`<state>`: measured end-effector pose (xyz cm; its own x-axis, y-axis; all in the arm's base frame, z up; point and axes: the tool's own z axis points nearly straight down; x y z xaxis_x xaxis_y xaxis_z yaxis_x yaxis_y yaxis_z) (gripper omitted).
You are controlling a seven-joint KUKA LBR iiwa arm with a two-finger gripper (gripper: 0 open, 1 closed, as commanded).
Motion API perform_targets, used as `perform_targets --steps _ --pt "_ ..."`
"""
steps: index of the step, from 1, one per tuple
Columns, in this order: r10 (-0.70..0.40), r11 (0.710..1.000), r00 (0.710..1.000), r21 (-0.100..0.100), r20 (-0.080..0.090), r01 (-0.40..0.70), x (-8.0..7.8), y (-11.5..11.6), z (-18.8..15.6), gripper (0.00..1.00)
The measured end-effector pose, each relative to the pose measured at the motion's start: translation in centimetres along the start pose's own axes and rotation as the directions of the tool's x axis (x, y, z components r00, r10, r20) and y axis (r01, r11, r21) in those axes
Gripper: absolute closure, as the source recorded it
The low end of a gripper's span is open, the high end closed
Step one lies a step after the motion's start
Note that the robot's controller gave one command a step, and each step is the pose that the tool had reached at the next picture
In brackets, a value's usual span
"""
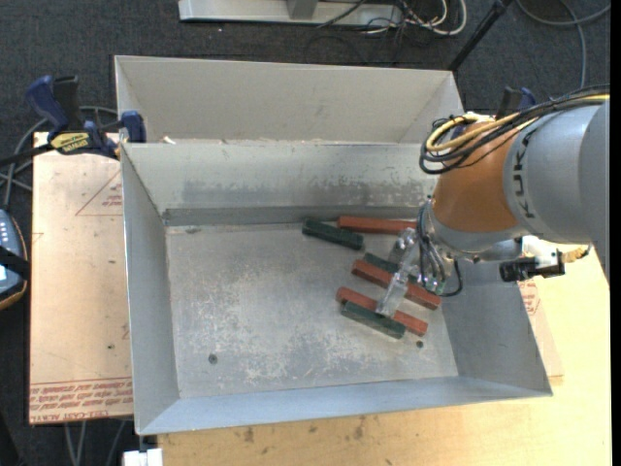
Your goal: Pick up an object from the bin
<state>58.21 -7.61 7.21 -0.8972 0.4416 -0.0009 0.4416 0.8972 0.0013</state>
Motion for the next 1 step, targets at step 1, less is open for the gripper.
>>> perform_targets --steps 1 --pt "0.000 1.000 1.000 0.000 -0.001 0.000 -0.32 0.06 -0.38 1.00"
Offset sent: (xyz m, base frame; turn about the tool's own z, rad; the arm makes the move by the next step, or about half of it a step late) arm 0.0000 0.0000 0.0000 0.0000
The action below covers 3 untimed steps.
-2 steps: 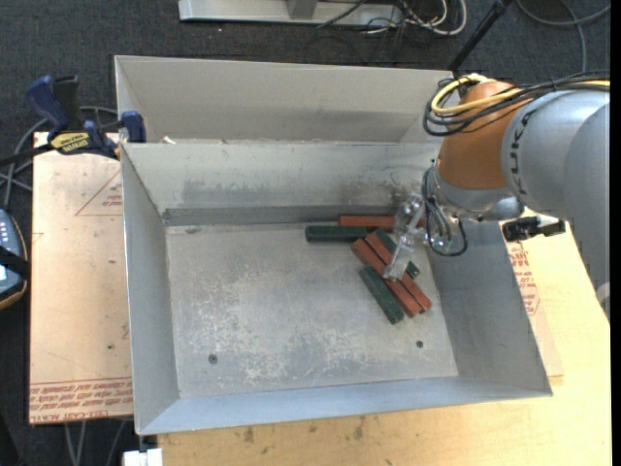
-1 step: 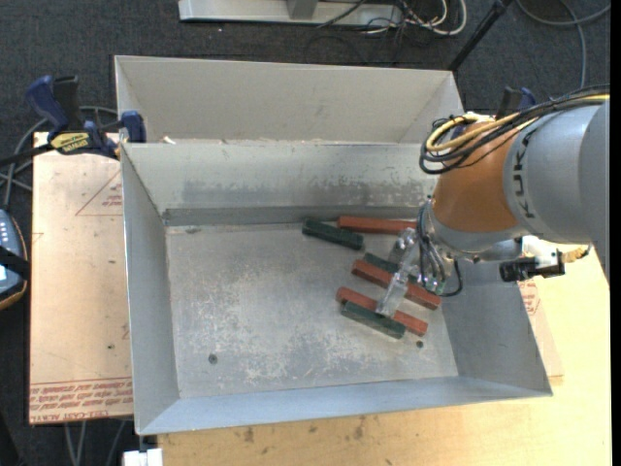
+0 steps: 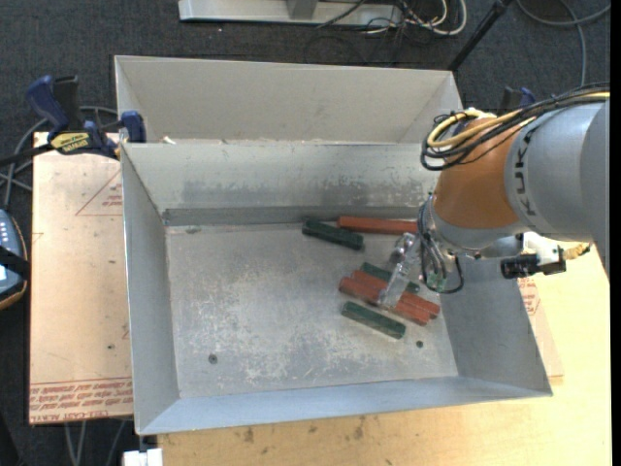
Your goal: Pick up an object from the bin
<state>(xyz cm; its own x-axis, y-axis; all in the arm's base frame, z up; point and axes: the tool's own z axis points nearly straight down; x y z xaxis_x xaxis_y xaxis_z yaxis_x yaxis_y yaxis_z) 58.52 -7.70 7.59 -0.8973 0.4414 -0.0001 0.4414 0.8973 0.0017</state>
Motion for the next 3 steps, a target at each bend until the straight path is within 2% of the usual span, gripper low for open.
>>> perform_targets --steps 1,2,3 --pt "0.002 1.000 1.000 -0.002 0.009 -0.002 0.9 -1.0 -12.7 1.00" --pt "0.001 1.000 1.000 0.001 0.003 -0.001 0.9 -1.0 -12.3 0.00" --pt "-0.147 0.989 0.989 0.001 -0.006 0.147 6.3 -0.8 0.9 0.00"
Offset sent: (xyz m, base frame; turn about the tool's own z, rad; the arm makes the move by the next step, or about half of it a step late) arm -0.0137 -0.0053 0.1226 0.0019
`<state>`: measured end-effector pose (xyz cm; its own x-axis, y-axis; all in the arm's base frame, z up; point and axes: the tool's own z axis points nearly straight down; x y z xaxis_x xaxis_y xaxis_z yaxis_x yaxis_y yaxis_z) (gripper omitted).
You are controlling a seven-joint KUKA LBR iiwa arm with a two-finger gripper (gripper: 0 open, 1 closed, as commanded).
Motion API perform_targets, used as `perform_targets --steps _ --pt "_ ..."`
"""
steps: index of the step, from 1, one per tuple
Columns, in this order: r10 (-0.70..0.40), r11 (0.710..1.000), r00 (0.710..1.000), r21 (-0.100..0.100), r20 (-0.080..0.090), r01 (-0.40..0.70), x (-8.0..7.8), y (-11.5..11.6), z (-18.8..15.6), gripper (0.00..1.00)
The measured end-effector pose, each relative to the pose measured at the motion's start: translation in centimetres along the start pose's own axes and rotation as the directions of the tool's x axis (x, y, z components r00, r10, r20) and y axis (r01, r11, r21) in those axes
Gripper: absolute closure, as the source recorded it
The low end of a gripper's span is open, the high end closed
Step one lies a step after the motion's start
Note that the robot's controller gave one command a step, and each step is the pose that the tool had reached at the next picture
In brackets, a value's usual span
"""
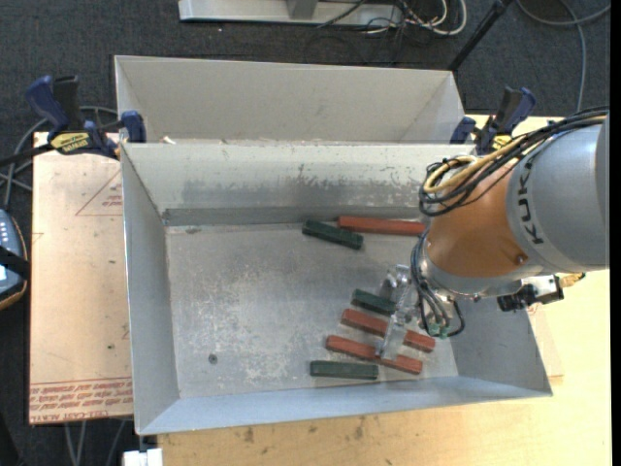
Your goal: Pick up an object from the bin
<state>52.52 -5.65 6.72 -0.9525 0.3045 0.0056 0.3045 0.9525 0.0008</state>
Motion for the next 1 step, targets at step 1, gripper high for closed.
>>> perform_targets --steps 1 --pt "0.000 1.000 1.000 -0.001 -0.003 0.000 -0.20 0.04 -0.66 1.00"
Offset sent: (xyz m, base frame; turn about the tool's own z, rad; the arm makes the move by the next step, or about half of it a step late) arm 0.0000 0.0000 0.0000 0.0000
